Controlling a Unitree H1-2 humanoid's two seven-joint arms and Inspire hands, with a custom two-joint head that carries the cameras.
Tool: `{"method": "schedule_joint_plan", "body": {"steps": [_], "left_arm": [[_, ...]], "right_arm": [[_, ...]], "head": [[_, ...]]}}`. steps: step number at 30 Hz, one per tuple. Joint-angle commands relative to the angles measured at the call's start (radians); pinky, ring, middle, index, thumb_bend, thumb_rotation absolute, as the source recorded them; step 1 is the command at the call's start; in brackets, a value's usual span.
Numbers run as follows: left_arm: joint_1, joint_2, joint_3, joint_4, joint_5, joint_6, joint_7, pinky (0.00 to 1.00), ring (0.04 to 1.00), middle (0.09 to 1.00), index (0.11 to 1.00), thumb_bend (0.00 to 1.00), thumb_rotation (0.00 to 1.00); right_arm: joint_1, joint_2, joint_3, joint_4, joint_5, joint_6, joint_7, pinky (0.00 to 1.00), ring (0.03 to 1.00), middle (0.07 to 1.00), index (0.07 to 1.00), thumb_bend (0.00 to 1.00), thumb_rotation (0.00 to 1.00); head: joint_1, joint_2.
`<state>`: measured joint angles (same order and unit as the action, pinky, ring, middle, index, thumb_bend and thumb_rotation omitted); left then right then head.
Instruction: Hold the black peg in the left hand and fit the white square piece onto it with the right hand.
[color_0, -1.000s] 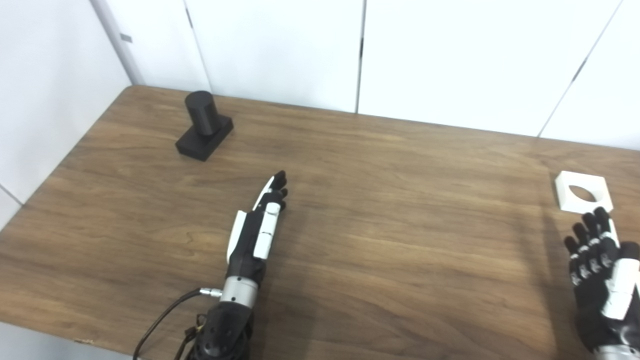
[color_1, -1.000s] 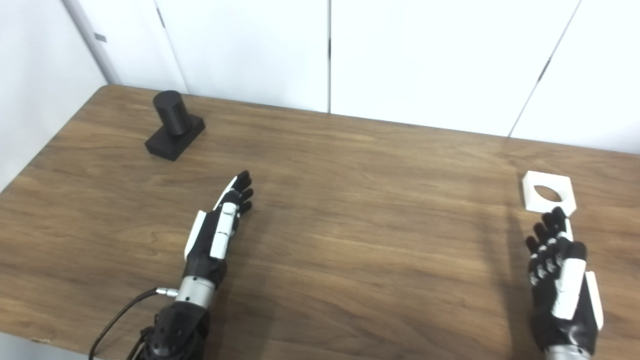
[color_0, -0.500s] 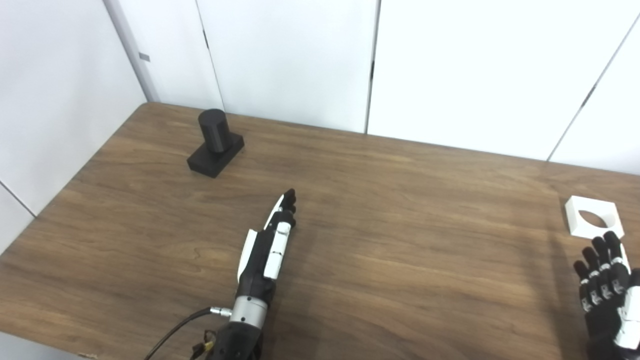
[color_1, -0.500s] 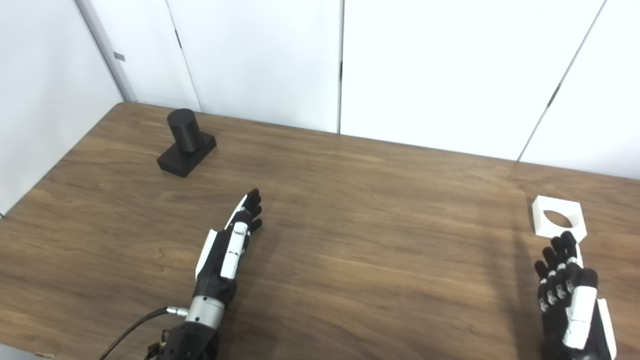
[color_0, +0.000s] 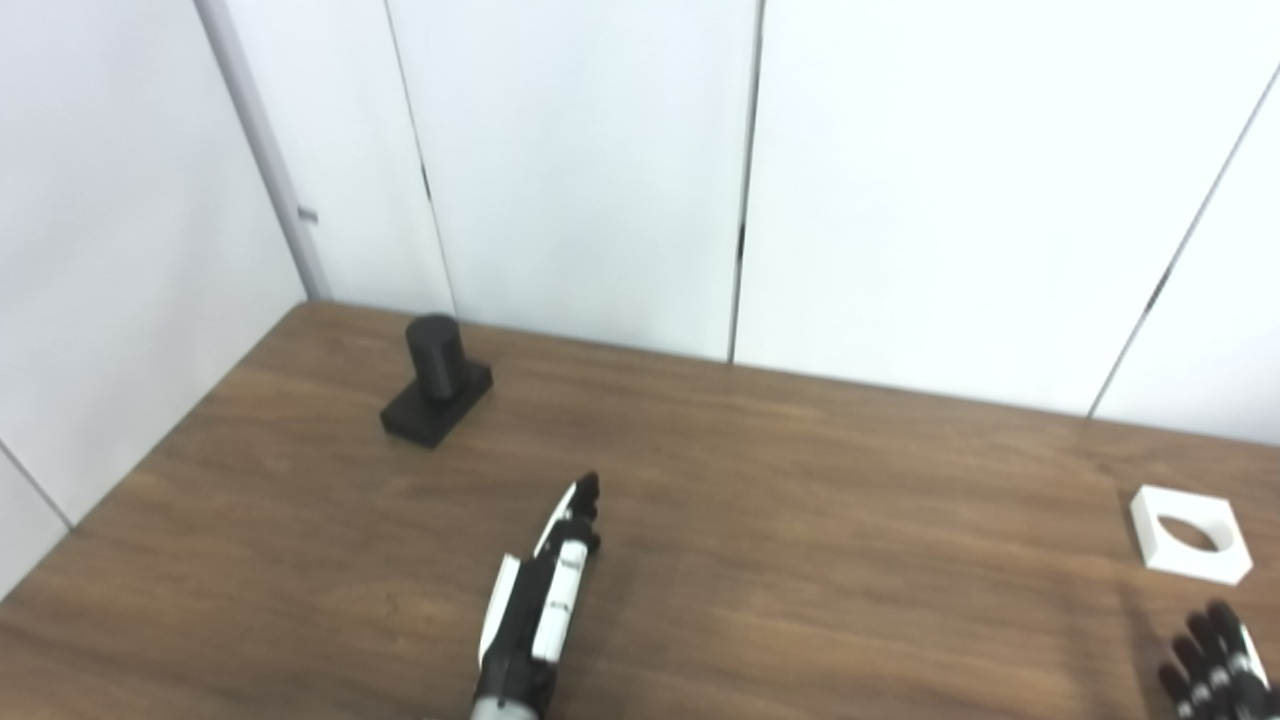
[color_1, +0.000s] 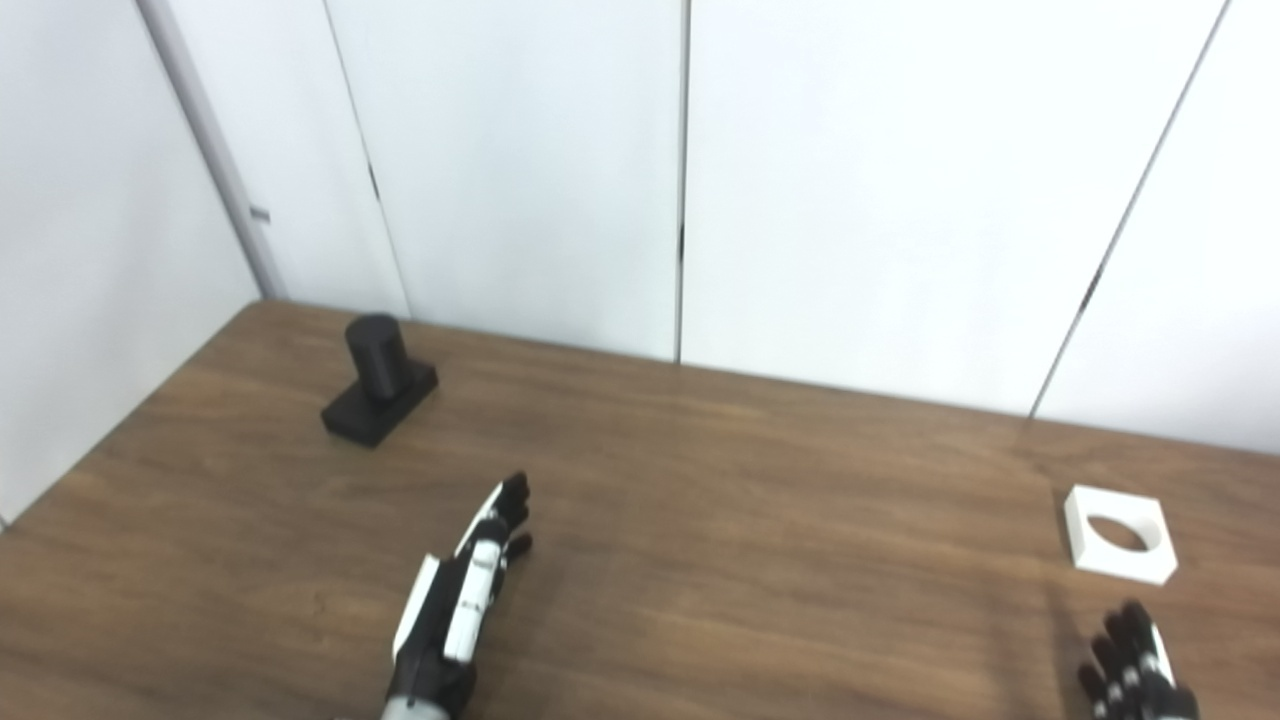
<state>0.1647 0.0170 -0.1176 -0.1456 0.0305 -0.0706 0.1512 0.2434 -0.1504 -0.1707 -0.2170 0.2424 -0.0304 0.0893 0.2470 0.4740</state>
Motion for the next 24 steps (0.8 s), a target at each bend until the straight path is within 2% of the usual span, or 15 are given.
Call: {"method": "schedule_joint_plan", "body": {"steps": [1, 6, 17, 22, 24], "left_arm": [[0.052, -0.047, -0.007, 0.020, 0.003, -0.025, -0.005, 0.95, 0.984, 0.980, 0.970, 0.46, 1.00], [0.052, -0.047, -0.004, 0.027, 0.005, -0.032, -0.009, 0.95, 0.988, 0.984, 0.972, 0.46, 1.00], [0.052, -0.047, -0.005, 0.038, 0.016, -0.052, -0.007, 0.95, 0.986, 0.983, 0.977, 0.47, 1.00], [0.054, -0.047, 0.007, 0.018, 0.039, -0.053, 0.013, 0.91, 0.959, 0.969, 0.965, 0.52, 0.93], [0.055, -0.044, 0.016, -0.031, 0.040, -0.021, 0.016, 0.90, 0.947, 0.962, 0.959, 0.54, 0.89]], "right_arm": [[0.013, 0.023, 0.001, -0.003, 0.005, -0.034, 0.002, 1.00, 1.000, 0.999, 1.000, 0.72, 1.00], [0.018, 0.029, 0.005, -0.009, -0.006, -0.044, -0.014, 1.00, 1.000, 0.966, 1.000, 0.66, 1.00], [0.023, 0.021, 0.011, -0.003, -0.014, -0.052, -0.015, 1.00, 0.995, 0.950, 1.000, 0.68, 1.00], [0.024, 0.022, 0.009, 0.000, -0.005, -0.052, -0.013, 1.00, 0.992, 0.948, 0.993, 0.70, 1.00], [0.024, 0.021, 0.003, 0.007, 0.004, -0.058, -0.013, 1.00, 0.987, 0.948, 0.993, 0.69, 1.00]], "head": [[-0.001, -0.005], [-0.002, -0.012], [0.009, -0.023], [0.008, -0.028], [0.008, -0.031]]}}
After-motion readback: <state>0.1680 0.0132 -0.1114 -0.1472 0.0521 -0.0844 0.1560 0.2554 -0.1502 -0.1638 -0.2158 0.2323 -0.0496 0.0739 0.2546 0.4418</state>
